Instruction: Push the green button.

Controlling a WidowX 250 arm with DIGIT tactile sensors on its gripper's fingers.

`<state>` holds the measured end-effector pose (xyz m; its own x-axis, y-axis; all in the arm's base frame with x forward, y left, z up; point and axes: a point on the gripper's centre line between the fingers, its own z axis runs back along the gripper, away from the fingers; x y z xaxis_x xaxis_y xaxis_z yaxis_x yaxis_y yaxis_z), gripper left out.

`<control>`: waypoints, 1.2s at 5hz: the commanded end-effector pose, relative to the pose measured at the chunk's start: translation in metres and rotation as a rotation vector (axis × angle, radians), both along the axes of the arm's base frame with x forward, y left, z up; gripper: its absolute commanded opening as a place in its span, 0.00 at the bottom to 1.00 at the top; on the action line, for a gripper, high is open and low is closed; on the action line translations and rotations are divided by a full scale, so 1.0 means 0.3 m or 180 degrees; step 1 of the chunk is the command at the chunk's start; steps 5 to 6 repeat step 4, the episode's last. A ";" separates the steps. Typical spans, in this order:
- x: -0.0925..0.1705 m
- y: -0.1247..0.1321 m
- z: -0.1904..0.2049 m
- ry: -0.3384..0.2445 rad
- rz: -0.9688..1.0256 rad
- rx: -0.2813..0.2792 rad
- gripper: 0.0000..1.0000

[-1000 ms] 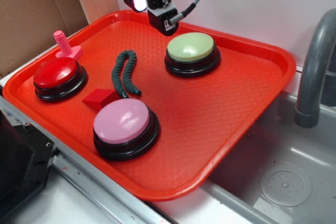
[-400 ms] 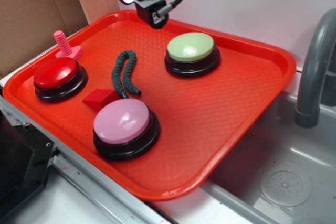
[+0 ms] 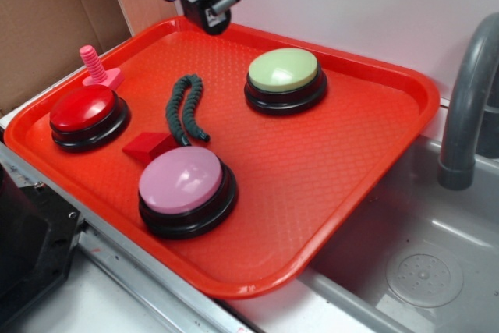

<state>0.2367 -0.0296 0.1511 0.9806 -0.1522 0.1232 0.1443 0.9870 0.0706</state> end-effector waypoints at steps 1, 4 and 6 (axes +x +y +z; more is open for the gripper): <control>-0.017 0.021 0.059 -0.0153 0.0092 -0.0037 1.00; -0.045 0.006 0.091 -0.0159 0.0116 0.0009 1.00; -0.045 0.006 0.091 -0.0159 0.0116 0.0009 1.00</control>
